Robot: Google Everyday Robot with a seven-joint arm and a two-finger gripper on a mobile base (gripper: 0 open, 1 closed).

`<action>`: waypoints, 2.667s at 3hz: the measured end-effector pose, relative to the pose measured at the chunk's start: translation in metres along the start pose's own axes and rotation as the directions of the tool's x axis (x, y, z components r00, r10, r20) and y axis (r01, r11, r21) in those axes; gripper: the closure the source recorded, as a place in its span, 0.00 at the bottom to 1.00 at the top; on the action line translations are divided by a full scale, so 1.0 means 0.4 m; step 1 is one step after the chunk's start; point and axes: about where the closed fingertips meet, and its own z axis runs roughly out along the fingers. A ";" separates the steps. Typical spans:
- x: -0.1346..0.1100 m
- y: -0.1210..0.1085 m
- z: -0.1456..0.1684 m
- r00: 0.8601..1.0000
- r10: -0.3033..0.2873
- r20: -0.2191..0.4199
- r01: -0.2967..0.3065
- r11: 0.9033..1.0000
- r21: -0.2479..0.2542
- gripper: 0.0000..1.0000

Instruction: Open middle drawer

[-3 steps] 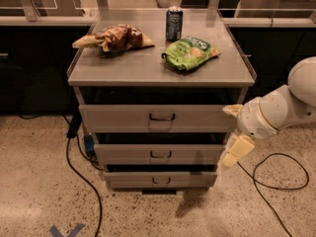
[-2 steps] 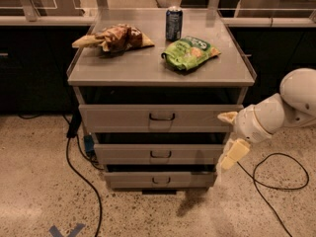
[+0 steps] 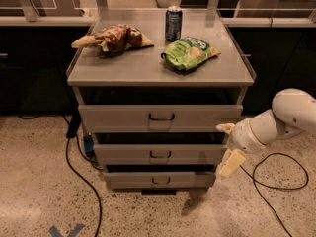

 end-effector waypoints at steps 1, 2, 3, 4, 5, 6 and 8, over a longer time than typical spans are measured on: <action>-0.001 0.004 0.036 0.995 -0.066 -0.079 0.073 0.994 0.084 0.00; -0.001 0.053 0.046 0.993 -0.065 -0.097 0.078 0.987 0.139 0.00; 0.005 0.053 0.052 0.993 -0.069 -0.098 0.082 0.987 0.138 0.00; 0.055 0.035 0.090 0.992 -0.070 -0.105 0.083 0.988 0.133 0.00; 0.104 0.011 0.136 0.988 -0.088 -0.123 0.104 0.986 0.129 0.00; 0.136 -0.002 0.175 0.985 -0.119 -0.124 0.139 0.976 0.170 0.00; 0.178 -0.046 0.281 0.987 -0.149 -0.050 0.157 0.965 0.208 0.00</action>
Offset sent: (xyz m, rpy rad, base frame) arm -0.0397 0.0184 -0.0075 -0.1320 -0.1821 -0.0861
